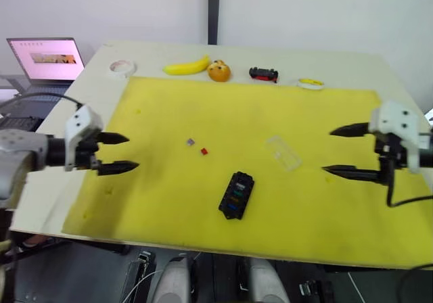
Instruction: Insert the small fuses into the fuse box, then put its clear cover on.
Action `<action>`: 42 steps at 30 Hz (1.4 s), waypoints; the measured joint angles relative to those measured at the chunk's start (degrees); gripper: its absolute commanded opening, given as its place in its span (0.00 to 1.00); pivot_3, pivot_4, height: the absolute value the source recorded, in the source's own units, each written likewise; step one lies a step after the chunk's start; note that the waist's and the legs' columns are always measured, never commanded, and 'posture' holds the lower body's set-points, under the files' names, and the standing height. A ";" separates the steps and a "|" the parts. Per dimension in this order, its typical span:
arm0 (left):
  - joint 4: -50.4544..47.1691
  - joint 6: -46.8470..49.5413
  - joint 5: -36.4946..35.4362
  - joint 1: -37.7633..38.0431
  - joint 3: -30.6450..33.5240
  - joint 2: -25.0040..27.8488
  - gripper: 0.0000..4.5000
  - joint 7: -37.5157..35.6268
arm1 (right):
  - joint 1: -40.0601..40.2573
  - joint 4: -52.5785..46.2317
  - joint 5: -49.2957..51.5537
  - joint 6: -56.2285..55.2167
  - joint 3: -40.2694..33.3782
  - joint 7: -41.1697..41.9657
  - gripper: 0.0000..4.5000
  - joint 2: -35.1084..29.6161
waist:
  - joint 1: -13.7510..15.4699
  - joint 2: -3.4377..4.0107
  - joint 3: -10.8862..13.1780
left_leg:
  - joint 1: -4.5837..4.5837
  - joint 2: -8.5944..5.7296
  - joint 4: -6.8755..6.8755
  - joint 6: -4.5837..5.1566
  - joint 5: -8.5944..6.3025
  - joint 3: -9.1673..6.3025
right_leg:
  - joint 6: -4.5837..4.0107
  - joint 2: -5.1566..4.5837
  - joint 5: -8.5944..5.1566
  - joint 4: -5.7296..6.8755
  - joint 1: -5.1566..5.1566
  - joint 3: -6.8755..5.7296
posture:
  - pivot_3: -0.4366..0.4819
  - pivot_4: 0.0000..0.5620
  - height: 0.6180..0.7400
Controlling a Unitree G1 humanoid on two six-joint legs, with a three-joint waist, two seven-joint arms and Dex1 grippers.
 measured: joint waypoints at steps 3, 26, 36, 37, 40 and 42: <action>0.50 17.72 -9.05 -6.55 1.14 -9.18 1.00 7.73 | -5.87 -3.57 1.51 1.58 7.19 -2.29 0.99 4.28 | -0.12 -0.08 0.02 | -0.13 0.01 0.19 0.01 -0.01 -0.18 | 0.03 0.01 0.00 0.05 -0.01 -0.05 | 0.48 0.27 0.98; 30.98 56.56 -37.27 -22.99 24.60 -23.65 0.27 60.47 | -13.51 -10.13 -0.63 4.97 18.92 -13.05 1.00 14.69 | -0.11 -0.12 0.01 | -0.08 -0.09 0.39 -0.13 0.06 -0.23 | 0.05 -0.12 -0.01 0.21 0.03 -0.02 | 0.48 0.27 0.98; 44.34 56.74 -40.23 -26.49 25.16 -26.79 0.27 71.04 | -12.48 -11.44 -0.13 6.44 18.81 -14.36 1.00 14.95 | -0.13 -0.14 0.01 | -0.08 -0.34 0.39 -0.19 0.10 -0.23 | 0.05 -0.13 -0.01 0.21 0.04 -0.03 | 0.48 0.27 0.98; 45.38 56.73 -40.07 -26.98 25.51 -26.77 0.27 71.31 | -12.44 -11.84 -0.11 6.65 18.81 -14.56 1.00 14.96 | -0.15 -0.13 0.01 | -0.08 -0.34 0.39 -0.20 0.10 -0.23 | 0.05 -0.13 -0.01 0.21 0.04 -0.03 | 0.48 0.27 0.98; 47.08 56.73 -38.46 -27.09 26.92 -26.86 0.27 71.51 | -12.44 -12.32 0.00 7.10 18.81 -15.02 1.00 15.14 | -0.21 -0.13 0.01 | -0.08 -0.35 0.39 -0.21 0.10 -0.23 | 0.05 -0.13 -0.01 0.21 0.04 -0.03 | 0.48 0.27 0.98; 47.39 56.67 -37.07 -27.09 27.62 -26.87 0.27 71.48 | -12.44 -12.36 0.12 7.46 18.81 -15.39 1.00 15.29 | -0.25 -0.13 0.01 | -0.07 -0.35 0.39 -0.24 0.12 -0.22 | 0.05 -0.13 -0.01 0.22 0.04 -0.03 | 0.48 0.27 0.98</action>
